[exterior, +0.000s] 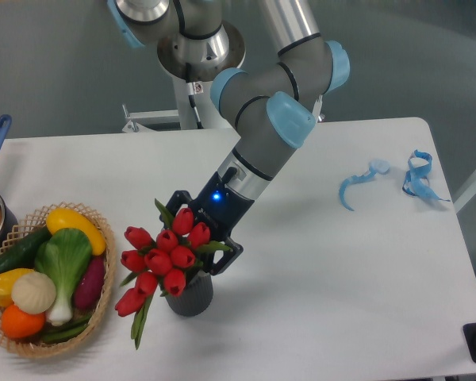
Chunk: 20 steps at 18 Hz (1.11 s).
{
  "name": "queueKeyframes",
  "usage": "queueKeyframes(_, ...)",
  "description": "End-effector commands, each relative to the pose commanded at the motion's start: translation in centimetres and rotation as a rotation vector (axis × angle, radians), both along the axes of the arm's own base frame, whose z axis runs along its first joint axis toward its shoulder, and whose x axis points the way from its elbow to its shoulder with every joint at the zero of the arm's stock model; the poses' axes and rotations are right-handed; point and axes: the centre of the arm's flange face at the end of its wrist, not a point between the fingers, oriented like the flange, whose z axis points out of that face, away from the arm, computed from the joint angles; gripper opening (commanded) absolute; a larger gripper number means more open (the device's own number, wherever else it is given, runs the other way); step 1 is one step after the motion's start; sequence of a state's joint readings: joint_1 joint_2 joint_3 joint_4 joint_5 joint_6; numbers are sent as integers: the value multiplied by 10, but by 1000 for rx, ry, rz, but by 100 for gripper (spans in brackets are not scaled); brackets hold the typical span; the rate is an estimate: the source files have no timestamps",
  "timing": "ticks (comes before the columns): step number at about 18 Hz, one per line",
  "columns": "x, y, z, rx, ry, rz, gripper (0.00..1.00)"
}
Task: Pick up the flowers from the vase
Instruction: 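Lift the gripped tulip bunch up out of the black vase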
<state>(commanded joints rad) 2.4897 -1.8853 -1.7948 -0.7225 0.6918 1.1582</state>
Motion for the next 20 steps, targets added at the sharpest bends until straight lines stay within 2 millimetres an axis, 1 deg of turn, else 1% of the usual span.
queueKeyframes(1,0,0,1,2,0,0,30)
queueKeyframes(7,-7,-5,5,14,-4,12,30)
queueKeyframes(8,-6,-5,9,20,-2,13,30)
queueKeyframes(9,-5,-6,19,25,0,22,30)
queueKeyframes(13,-2,-3,72,66,-40,85,30)
queueKeyframes(16,0,-4,106,105,-55,107,30)
queueKeyframes(20,-2,-7,144,143,-45,133,30)
